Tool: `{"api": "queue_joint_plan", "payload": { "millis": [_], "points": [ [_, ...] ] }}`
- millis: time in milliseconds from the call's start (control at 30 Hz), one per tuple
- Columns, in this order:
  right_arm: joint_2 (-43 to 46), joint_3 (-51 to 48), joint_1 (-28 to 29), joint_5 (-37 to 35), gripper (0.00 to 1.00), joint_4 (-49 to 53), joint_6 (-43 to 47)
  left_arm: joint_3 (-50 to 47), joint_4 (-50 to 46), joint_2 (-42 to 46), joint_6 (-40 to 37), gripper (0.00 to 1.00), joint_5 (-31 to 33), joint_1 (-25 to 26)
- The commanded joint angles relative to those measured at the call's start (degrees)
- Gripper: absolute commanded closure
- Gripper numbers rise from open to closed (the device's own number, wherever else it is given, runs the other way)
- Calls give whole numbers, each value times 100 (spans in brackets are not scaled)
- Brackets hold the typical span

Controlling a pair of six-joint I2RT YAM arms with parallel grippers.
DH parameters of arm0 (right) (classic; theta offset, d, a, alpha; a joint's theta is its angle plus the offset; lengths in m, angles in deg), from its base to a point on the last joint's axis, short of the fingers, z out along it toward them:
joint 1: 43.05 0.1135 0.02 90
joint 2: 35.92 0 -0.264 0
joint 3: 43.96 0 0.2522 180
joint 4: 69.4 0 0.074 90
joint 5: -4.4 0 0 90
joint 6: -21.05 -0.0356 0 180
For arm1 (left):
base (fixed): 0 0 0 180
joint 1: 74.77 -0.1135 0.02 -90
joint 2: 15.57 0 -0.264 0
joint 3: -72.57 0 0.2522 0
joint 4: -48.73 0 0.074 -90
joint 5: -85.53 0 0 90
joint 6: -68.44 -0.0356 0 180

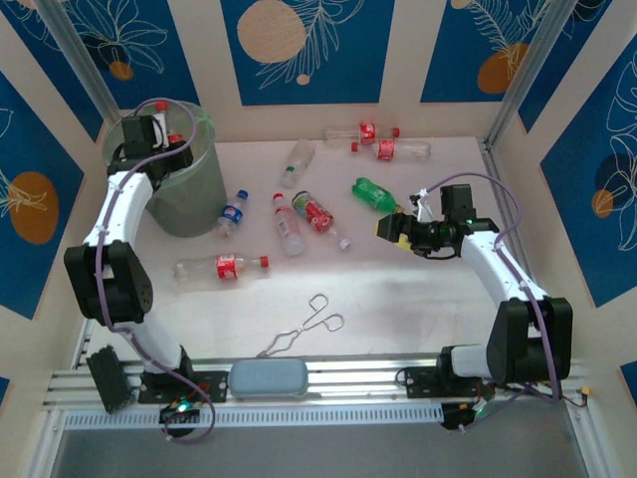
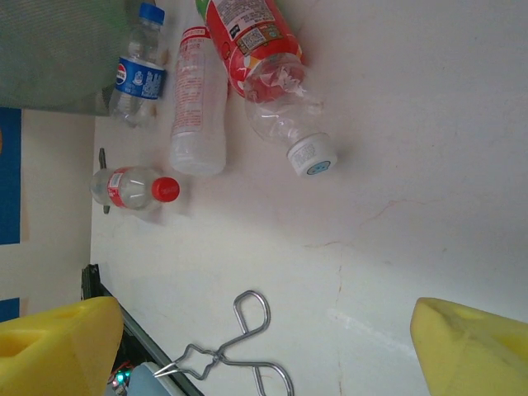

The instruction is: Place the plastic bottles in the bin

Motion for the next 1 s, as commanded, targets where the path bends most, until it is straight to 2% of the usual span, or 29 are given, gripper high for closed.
{"api": "queue_joint_plan", "payload": {
  "millis": [0,167,300,400,533,700,833,967],
  "points": [
    [-41,-39,40,28,9,-28,27,-118,328,66,32,100,-213,44],
    [-57,-75,40,0,9,-46,27,-116,299,-46,-5,100,-296,44],
    [-67,-82,36,-17,9,-57,33,-80,298,-102,-23,76,-380,44],
    [-65,-92,40,-27,9,-61,43,-53,288,-124,-22,65,-416,44],
    [-72,-117,39,-45,9,-69,40,-25,263,-157,-21,60,-460,44],
    [-66,-144,35,-53,9,-81,39,13,223,-159,-18,45,-486,44],
    [-69,-153,40,-78,9,-85,63,43,182,-147,-40,29,-477,45],
    [-59,-161,40,-89,9,-84,63,66,128,-126,-58,20,-485,49]
  ]
}}
